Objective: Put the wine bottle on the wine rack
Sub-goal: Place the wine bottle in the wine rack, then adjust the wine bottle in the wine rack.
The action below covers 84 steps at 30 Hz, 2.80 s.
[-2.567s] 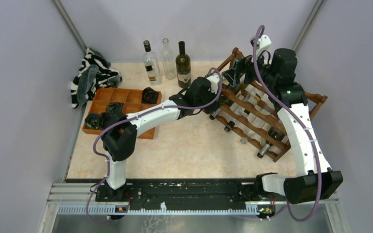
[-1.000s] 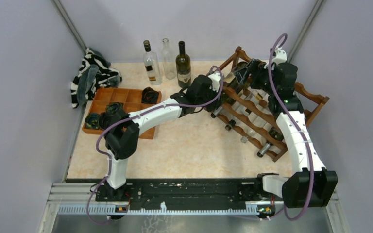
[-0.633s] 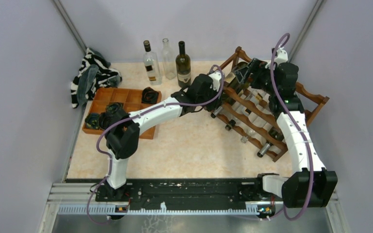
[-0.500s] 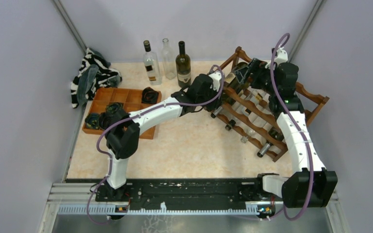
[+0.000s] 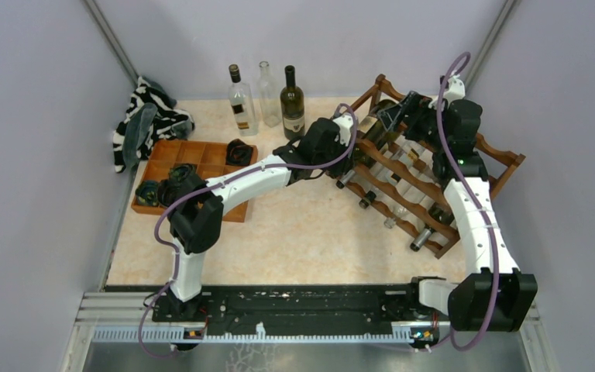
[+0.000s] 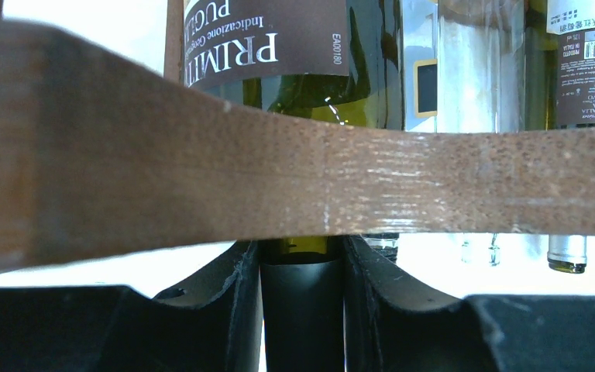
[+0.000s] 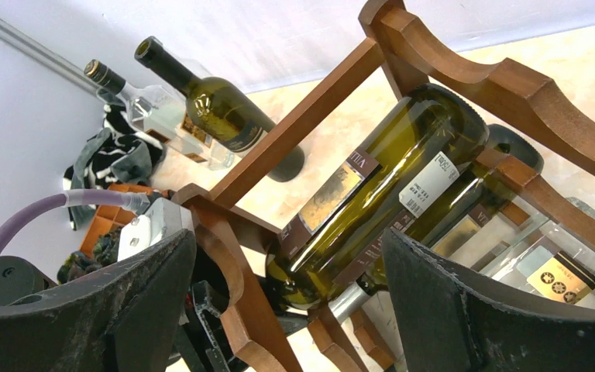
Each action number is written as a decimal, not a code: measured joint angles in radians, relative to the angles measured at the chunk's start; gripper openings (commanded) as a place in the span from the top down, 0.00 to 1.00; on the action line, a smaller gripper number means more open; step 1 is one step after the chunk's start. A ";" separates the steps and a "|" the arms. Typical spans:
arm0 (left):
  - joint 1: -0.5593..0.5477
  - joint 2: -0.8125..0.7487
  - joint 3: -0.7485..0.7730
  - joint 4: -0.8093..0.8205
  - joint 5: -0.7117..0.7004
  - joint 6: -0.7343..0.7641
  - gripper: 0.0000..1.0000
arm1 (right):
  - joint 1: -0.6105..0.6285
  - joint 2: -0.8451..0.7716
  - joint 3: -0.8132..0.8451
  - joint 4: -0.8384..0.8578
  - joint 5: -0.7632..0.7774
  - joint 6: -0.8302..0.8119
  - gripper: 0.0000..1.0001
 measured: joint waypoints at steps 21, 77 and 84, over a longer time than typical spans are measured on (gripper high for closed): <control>0.000 0.004 0.018 0.049 -0.001 -0.003 0.51 | -0.013 0.000 -0.006 0.008 -0.019 0.009 0.12; 0.023 -0.573 -0.892 0.658 0.072 -0.141 0.20 | -0.026 -0.030 -0.041 0.067 -0.372 -0.169 0.12; 0.060 -0.463 -0.888 0.767 0.111 -0.200 0.25 | -0.026 -0.031 -0.046 0.070 -0.385 -0.169 0.12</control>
